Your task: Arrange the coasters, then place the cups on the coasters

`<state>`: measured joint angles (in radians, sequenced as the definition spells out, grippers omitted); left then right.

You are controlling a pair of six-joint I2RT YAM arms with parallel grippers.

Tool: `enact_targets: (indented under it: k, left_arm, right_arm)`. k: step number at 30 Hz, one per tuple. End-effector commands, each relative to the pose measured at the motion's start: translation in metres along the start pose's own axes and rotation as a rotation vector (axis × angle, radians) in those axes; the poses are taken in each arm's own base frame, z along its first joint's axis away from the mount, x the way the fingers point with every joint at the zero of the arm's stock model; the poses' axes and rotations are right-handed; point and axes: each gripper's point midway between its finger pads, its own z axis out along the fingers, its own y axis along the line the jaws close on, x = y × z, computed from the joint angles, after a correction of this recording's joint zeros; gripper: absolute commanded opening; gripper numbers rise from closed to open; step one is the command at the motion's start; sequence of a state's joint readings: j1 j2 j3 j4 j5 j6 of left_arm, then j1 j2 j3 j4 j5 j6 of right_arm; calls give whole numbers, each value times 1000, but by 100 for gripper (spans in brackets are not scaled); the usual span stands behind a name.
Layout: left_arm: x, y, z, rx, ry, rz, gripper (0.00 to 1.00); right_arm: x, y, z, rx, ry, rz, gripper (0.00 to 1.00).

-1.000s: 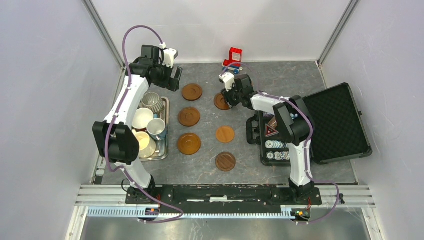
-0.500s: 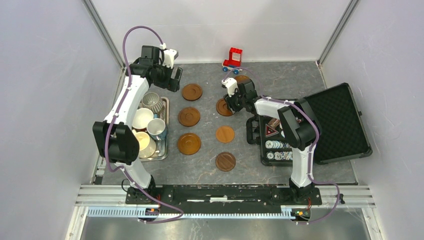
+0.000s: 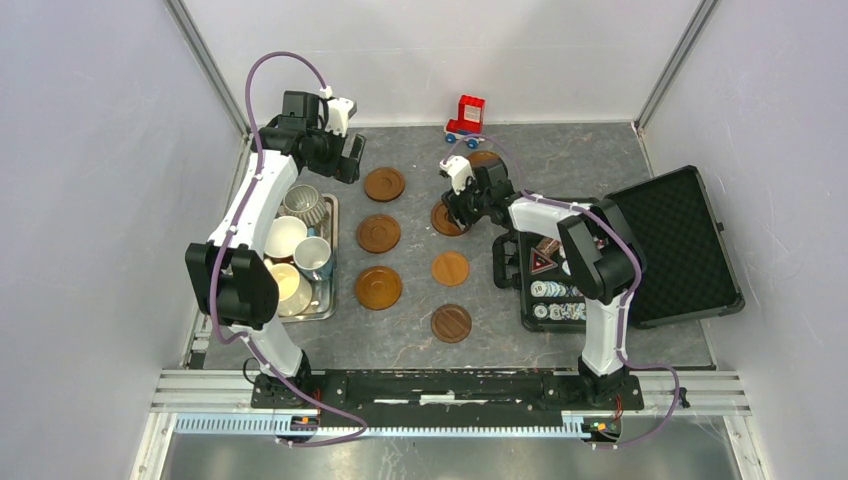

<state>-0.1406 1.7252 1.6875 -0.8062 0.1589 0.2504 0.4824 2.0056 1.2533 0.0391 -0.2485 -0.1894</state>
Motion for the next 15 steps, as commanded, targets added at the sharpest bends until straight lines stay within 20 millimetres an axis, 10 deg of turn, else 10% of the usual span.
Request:
enact_targets:
  k: [1, 7, 15]
  left_arm:
    - [-16, 3, -12, -21, -63, -37, 100]
    - [-19, 8, -14, -43, -69, -25, 100]
    - [-18, 11, -12, -52, -62, -10, 100]
  right_arm:
    - [-79, -11, -26, 24, -183, -66, 60]
    - [-105, -81, -35, 238, -223, 48, 64]
    - [-86, -150, -33, 420, -206, 231, 67]
